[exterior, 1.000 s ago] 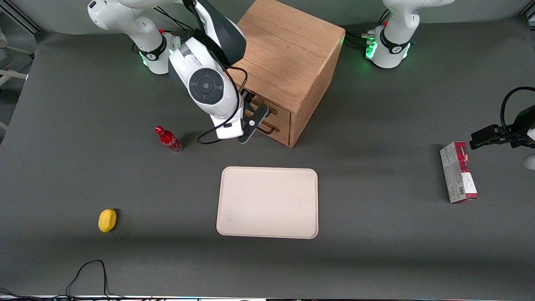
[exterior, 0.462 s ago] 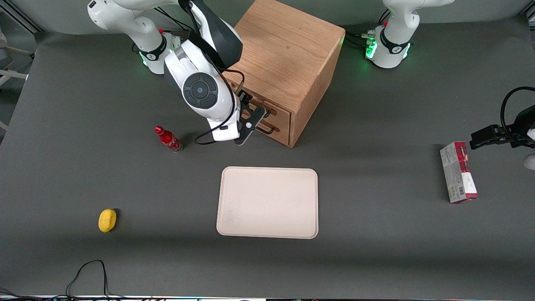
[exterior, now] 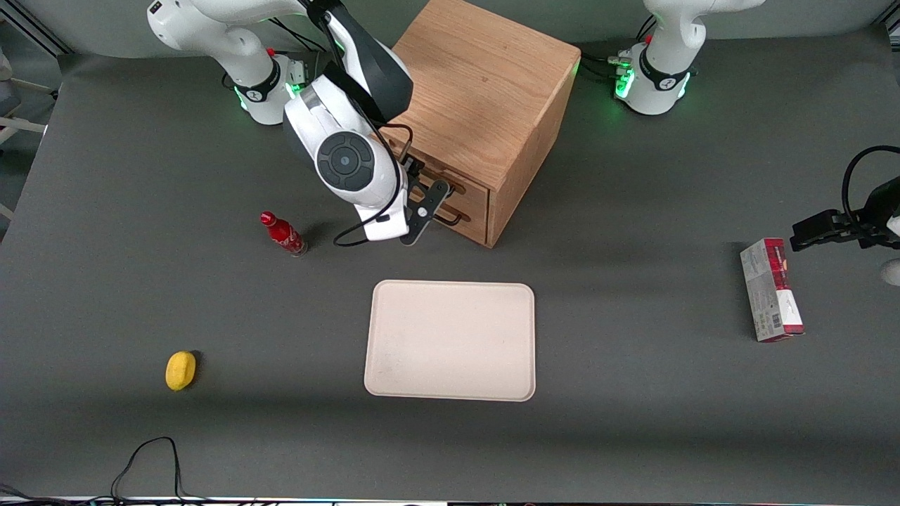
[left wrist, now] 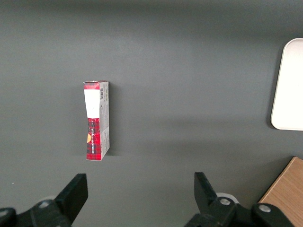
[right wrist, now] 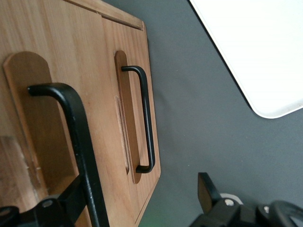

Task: Open upper drawer
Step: 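Pull the upper drawer outward by its handle with the right gripper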

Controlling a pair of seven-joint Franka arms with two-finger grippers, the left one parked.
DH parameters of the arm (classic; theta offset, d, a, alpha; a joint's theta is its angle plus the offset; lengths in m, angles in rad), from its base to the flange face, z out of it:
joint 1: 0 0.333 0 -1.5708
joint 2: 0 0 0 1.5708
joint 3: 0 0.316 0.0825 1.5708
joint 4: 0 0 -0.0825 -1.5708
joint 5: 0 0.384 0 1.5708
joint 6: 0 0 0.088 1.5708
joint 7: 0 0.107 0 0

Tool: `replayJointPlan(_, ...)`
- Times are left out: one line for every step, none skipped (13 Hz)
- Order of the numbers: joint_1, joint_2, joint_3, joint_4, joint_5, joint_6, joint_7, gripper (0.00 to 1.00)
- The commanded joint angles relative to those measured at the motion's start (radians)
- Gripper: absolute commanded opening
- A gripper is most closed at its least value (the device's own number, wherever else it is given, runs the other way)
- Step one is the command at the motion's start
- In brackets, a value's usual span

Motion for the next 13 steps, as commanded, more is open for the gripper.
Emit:
replayJointPlan(-0.006, 0.008, -0.006, 0.008, 0.022, -0.002, -0.043, 1.00)
replayJointPlan(-0.008, 0.014, -0.006, 0.009, 0.023, 0.001, -0.043, 1.00)
replayJointPlan(-0.011, 0.018, -0.008, 0.014, 0.022, 0.002, -0.043, 1.00)
replayJointPlan(-0.029, 0.018, -0.009, 0.017, 0.022, 0.002, -0.045, 1.00)
replayJointPlan(-0.035, 0.018, -0.008, 0.018, 0.023, 0.002, -0.060, 1.00)
replayJointPlan(-0.037, 0.018, -0.009, 0.020, 0.027, 0.004, -0.083, 1.00)
replayJointPlan(-0.048, 0.018, -0.009, 0.020, 0.028, 0.005, -0.091, 1.00)
replayJointPlan(-0.051, 0.018, -0.009, 0.021, 0.030, 0.008, -0.091, 1.00)
replayJointPlan(-0.054, 0.021, -0.011, 0.028, 0.028, 0.027, -0.089, 1.00)
replayJointPlan(-0.057, 0.029, -0.011, 0.031, 0.028, 0.045, -0.089, 1.00)
replayJointPlan(-0.066, 0.032, -0.011, 0.038, 0.027, 0.050, -0.089, 1.00)
replayJointPlan(-0.072, 0.047, -0.011, 0.058, 0.027, 0.050, -0.091, 1.00)
replayJointPlan(-0.080, 0.054, -0.011, 0.070, 0.027, 0.050, -0.091, 1.00)
